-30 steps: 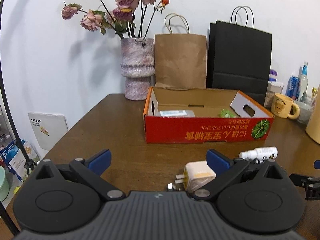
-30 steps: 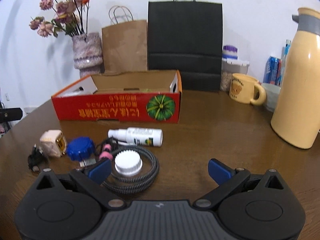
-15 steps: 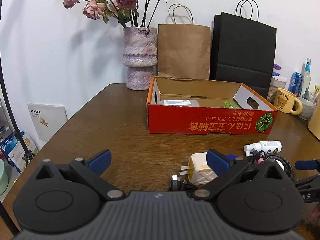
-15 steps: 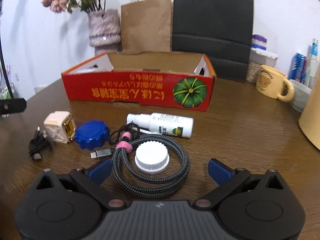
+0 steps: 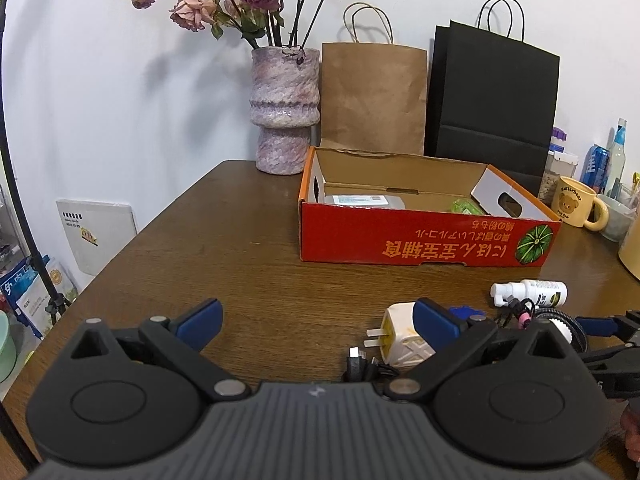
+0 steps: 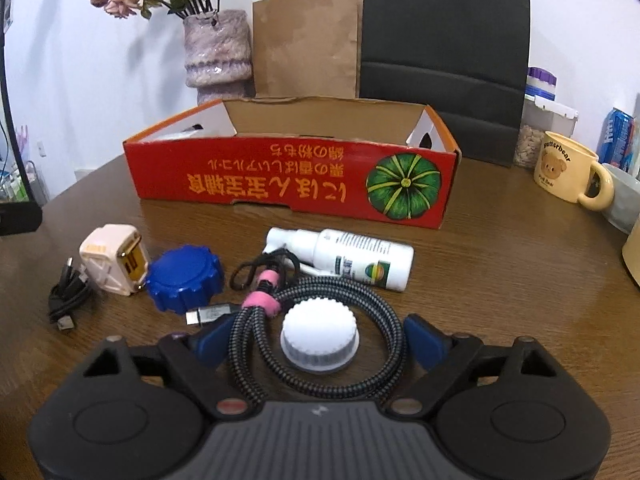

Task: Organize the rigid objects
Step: 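Withdraw both grippers from the box toward the remaining objects, then grasp the black USB cables with the left gripper while the right gripper grasps the braided cable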

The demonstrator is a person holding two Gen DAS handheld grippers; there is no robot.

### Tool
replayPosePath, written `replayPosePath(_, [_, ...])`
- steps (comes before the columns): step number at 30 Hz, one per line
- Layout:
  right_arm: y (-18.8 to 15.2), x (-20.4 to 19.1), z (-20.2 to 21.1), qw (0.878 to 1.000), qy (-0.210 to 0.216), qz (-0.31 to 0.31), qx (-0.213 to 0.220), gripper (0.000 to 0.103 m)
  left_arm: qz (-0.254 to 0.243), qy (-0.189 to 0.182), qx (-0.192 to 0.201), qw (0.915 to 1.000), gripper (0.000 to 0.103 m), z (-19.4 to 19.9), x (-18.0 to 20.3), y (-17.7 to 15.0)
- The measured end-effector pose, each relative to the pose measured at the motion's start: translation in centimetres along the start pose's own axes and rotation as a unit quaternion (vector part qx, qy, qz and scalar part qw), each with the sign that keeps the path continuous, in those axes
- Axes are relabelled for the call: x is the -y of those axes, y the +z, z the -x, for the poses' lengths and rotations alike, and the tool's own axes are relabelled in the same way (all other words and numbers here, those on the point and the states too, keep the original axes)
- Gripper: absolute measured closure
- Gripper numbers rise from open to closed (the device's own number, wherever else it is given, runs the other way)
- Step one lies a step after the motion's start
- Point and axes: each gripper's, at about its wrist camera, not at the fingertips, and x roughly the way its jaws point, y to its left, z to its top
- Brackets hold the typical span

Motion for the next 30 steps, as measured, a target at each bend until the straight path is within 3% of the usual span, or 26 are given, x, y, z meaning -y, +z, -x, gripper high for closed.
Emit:
replayPosePath(20, [-1.6,-0.7,4.6,0.996,-0.023,-0.003,0.082,0.017,0.005,-0.006,0.003,1.0,0.0,0.2,-0.6,0.1])
replayPosePath(30, [-2.9,-0.5,7.0,0.993,-0.036,-0.024,0.109,0.017,-0.013,-0.04,-0.022,0.9989,0.0,0.1,-0.3,-0.7])
